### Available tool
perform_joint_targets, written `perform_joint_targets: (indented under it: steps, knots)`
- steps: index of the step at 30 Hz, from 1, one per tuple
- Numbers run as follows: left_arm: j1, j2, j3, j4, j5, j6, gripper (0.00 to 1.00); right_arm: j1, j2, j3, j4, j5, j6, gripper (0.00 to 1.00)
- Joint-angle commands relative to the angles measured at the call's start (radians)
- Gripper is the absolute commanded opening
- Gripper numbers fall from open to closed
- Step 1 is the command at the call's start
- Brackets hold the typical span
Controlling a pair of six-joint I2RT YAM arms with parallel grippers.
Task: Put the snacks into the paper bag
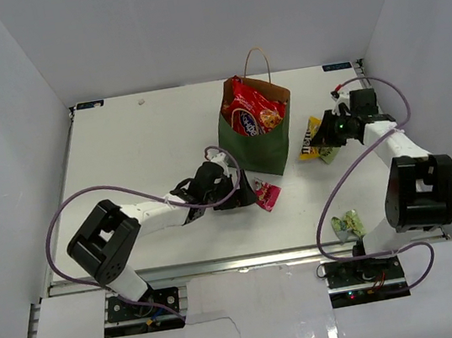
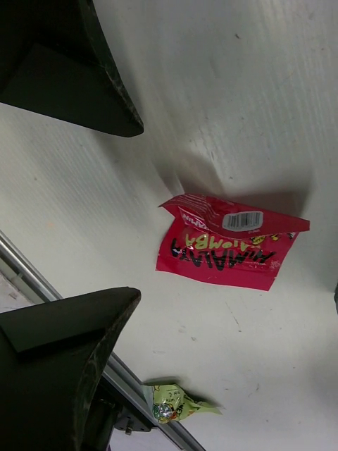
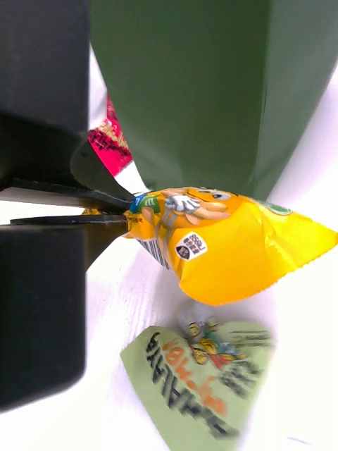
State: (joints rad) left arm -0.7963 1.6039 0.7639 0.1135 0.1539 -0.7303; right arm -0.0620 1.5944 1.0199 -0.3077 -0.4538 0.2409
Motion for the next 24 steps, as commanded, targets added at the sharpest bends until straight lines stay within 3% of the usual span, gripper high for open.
perform_joint_targets:
  steps: [1,9,14,19,24]
  knots:
    - [-0.012,0.020,0.058,0.011,-0.013,0.055,0.98,-0.030,-0.109,0.081,-0.017,-0.080,-0.196,0.08]
    - [-0.032,0.099,0.120,0.018,-0.020,0.126,0.97,-0.065,-0.116,0.365,-0.100,-0.442,-0.497,0.08]
    - [-0.034,0.122,0.137,0.031,-0.022,0.135,0.93,-0.053,-0.111,0.518,-0.111,-0.584,-0.584,0.08]
    - [-0.037,0.143,0.150,0.032,-0.020,0.147,0.91,0.019,-0.102,0.663,-0.081,-0.619,-0.612,0.08]
    - [-0.038,0.149,0.156,0.035,-0.033,0.152,0.90,0.140,-0.085,0.684,-0.048,-0.544,-0.592,0.08]
